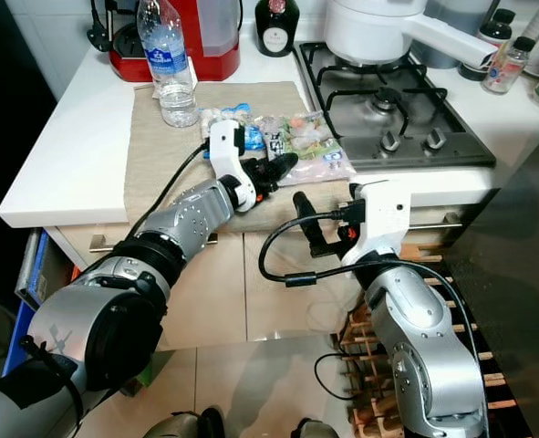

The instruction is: Restocking fridge

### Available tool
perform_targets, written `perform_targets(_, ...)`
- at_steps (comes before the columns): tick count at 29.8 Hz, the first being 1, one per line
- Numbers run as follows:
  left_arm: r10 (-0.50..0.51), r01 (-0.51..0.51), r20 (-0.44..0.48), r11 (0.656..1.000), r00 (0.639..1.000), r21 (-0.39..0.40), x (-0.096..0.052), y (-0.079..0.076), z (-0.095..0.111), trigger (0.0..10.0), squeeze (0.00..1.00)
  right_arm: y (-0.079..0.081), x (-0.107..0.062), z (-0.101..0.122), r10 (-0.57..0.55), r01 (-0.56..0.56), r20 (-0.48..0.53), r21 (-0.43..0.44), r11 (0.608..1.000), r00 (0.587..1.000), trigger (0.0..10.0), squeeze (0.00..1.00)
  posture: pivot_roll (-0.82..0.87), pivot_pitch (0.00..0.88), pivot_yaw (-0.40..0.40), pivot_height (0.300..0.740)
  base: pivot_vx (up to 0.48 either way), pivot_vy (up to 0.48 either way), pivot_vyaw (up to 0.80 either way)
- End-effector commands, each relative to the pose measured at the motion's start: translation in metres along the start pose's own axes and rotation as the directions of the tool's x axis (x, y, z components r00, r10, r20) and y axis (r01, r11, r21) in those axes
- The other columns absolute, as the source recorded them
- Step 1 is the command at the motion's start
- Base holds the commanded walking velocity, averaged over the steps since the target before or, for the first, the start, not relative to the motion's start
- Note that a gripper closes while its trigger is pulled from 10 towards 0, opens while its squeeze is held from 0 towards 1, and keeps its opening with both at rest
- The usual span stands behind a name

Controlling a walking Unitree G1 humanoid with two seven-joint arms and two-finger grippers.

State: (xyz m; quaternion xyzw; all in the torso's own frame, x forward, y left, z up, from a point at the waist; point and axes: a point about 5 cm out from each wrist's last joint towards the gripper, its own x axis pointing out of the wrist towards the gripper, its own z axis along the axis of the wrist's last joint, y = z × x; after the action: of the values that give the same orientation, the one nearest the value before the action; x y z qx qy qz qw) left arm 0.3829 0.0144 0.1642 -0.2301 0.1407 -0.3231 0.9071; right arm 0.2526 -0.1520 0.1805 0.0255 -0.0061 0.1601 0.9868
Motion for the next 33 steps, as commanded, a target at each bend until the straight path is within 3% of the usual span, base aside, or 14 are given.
perform_targets(1,0.02,-0.034,-0.228,0.998,0.973,-0.058,-0.005,0.002,-0.057,0.0,0.0,0.003,-0.002,0.003,0.02,-0.02,0.004,0.001,1.0,1.0,10.0,0.87,-0.35,0.098,0.045,0.74,0.0,0.0,0.0)
perform_targets(10,0.042,-0.052,-0.123,0.995,0.992,-0.08,-0.004,0.007,-0.038,0.0,0.0,0.004,-0.004,0.0,0.012,-0.012,-0.007,0.01,1.0,1.0,10.0,0.88,-0.35,0.095,0.046,0.74,0.0,0.0,0.0)
perform_targets(11,0.039,-0.041,-0.049,0.998,0.998,-0.044,-0.003,0.008,-0.017,0.0,0.0,0.002,-0.004,-0.001,-0.006,0.006,-0.01,0.006,1.0,1.0,10.0,0.88,-0.35,0.095,0.046,0.74,0.0,0.0,0.0)
perform_targets(19,-0.013,0.008,0.111,0.999,0.994,0.042,-0.002,0.003,0.031,0.0,0.0,-0.011,-0.001,0.001,-0.117,0.117,0.015,-0.003,0.993,0.993,10.0,0.87,-0.33,0.101,0.043,0.74,0.0,0.0,0.0)
perform_targets(21,-0.056,0.035,0.165,0.991,0.985,0.132,-0.002,-0.003,0.049,0.0,0.0,-0.017,0.001,0.002,-0.173,0.173,0.022,-0.006,0.985,0.985,10.0,0.87,-0.32,0.103,0.041,0.74,0.0,0.0,0.0)
perform_targets(23,-0.079,0.05,0.184,0.986,0.98,0.157,-0.002,-0.006,0.056,0.0,0.0,-0.019,0.001,0.002,-0.188,0.188,0.025,-0.006,0.982,0.982,10.0,0.87,-0.32,0.104,0.042,0.74,0.0,0.0,0.0)
perform_targets(24,-0.106,0.061,0.207,0.975,0.972,0.212,-0.004,-0.008,0.064,0.0,0.0,-0.021,0.002,0.003,-0.201,0.201,0.033,-0.006,0.98,0.979,10.0,0.87,-0.32,0.104,0.042,0.74,0.0,0.0,0.0)
perform_targets(28,-0.121,0.066,0.224,0.969,0.967,0.239,-0.005,-0.009,0.07,0.0,0.0,-0.023,0.002,0.004,-0.211,0.212,0.039,-0.005,0.977,0.977,10.0,0.87,-0.32,0.104,0.041,0.74,0.0,0.0,0.0)
perform_targets(33,-0.192,0.11,0.306,0.958,0.933,0.266,-0.011,-0.012,0.09,0.0,0.0,-0.029,0.004,0.008,-0.243,0.243,0.057,0.005,0.97,0.968,10.0,0.86,-0.32,0.102,0.037,0.74,0.0,0.0,0.0)
